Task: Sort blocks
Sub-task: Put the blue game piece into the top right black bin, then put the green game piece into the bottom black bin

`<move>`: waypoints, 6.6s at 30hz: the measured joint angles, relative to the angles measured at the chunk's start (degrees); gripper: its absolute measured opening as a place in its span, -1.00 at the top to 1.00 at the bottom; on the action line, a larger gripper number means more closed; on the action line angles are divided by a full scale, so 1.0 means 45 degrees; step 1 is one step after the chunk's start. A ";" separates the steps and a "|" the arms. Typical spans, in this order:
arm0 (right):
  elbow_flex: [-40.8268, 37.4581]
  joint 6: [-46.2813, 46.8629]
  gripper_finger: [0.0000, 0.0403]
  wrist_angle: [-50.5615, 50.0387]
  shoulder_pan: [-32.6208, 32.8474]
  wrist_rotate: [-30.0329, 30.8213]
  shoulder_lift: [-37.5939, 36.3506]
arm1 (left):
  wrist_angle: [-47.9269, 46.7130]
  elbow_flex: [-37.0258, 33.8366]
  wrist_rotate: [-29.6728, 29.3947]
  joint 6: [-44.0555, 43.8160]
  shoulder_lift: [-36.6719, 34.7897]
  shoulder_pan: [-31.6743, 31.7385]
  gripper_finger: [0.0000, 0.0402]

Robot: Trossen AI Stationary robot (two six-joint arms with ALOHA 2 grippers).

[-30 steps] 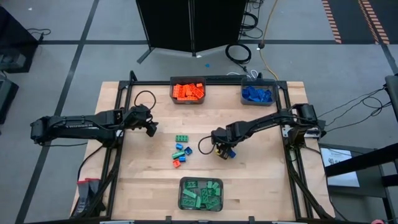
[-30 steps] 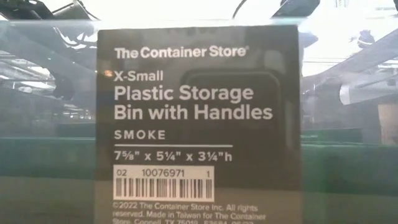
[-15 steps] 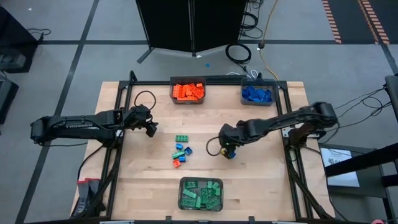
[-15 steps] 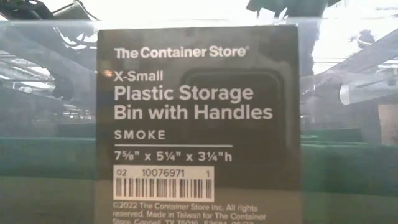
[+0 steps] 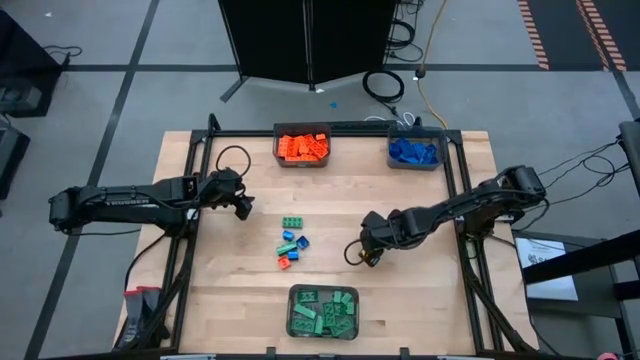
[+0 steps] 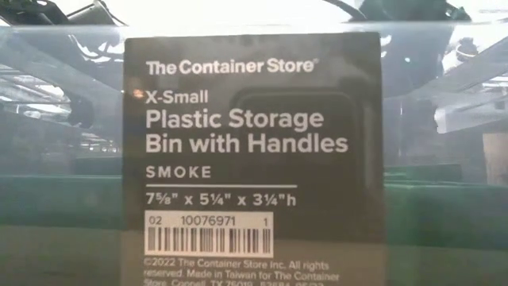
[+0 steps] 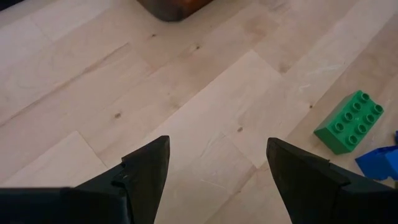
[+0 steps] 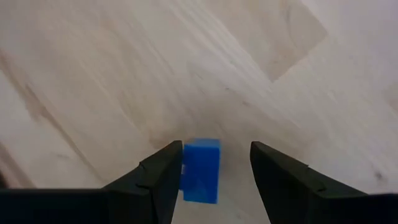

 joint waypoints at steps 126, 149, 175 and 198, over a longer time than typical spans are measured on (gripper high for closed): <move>0.5414 -1.6221 -0.53 0.7499 -0.3637 -0.7679 0.7578 | -0.0811 0.0000 -0.1598 -0.0632 -0.0001 0.0004 -0.34; 0.5345 -1.3209 0.40 0.7597 -0.3668 -0.6775 0.7211 | -0.0902 0.0000 -0.1598 -0.0619 -0.0001 0.0004 -0.34; -0.0909 -0.8863 0.40 0.2405 -1.2350 0.2531 -0.2608 | -0.0904 0.0000 -0.1603 -0.0312 -0.0001 0.0002 -0.34; -0.1372 -0.4863 -0.39 0.2487 -1.4961 0.3981 -0.2579 | -0.0902 0.0000 -0.1608 -0.0307 -0.0001 0.0004 -0.34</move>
